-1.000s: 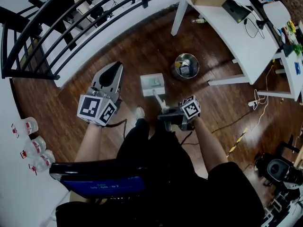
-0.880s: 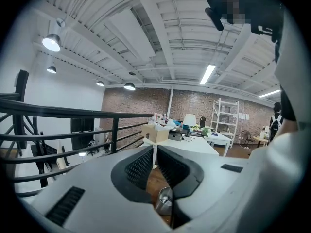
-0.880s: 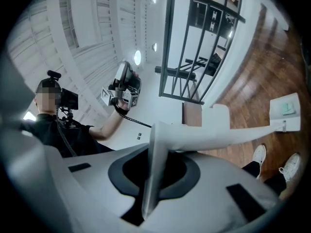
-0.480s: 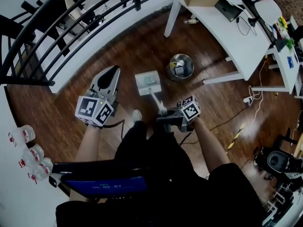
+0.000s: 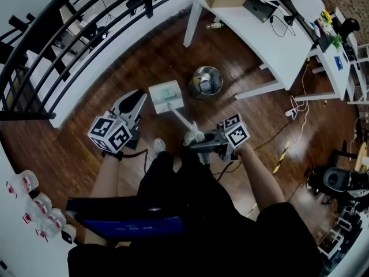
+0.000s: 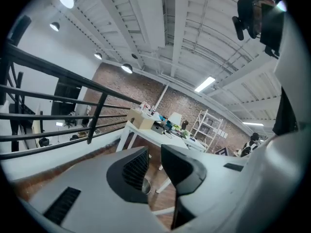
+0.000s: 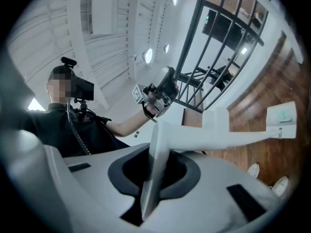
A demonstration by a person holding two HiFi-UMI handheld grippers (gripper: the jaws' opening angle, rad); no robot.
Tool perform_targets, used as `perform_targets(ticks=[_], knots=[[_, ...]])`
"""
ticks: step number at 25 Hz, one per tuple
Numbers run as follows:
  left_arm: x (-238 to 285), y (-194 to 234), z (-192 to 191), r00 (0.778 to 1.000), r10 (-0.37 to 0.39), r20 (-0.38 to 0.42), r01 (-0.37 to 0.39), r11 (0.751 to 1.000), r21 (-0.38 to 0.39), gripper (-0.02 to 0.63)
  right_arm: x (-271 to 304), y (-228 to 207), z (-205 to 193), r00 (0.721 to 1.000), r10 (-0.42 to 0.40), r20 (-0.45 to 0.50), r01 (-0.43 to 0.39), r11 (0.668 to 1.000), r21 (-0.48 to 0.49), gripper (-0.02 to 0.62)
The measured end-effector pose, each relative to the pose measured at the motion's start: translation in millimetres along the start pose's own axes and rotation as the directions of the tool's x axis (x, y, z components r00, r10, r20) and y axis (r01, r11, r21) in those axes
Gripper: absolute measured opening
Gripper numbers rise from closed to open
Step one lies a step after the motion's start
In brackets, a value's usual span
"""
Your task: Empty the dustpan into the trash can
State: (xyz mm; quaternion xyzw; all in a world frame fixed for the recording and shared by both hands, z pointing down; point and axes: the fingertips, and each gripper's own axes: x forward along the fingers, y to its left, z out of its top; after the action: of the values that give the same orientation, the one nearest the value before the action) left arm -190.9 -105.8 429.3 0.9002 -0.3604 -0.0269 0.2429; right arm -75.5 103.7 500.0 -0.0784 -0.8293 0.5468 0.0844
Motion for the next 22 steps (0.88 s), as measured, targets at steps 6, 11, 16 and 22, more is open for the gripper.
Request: perform_targets(ticks=[6, 11, 16, 22], knots=[[16, -2, -40, 0.992, -0.066, -0.108, 0.055, 0.993, -0.105, 0.151, -7, 29, 9, 1.000, -0.001, 0.005, 0.001, 0.998, -0.058, 0.035], [32, 1, -73, 0.981, -0.092, -0.170, 0.049, 0.969, -0.241, 0.181, -25, 57, 24, 0.999, 0.002, 0.036, 0.001, 0.996, -0.091, 0.040], [48, 3, -104, 0.971, -0.113, -0.212, 0.030, 0.933, -0.358, 0.206, -45, 90, 42, 0.998, 0.012, 0.062, -0.003, 0.991, -0.136, 0.046], [73, -1, -122, 0.969, -0.142, -0.204, 0.018, 0.859, -0.512, 0.209, -57, 122, 52, 0.999, -0.009, 0.052, 0.020, 0.979, -0.201, 0.049]])
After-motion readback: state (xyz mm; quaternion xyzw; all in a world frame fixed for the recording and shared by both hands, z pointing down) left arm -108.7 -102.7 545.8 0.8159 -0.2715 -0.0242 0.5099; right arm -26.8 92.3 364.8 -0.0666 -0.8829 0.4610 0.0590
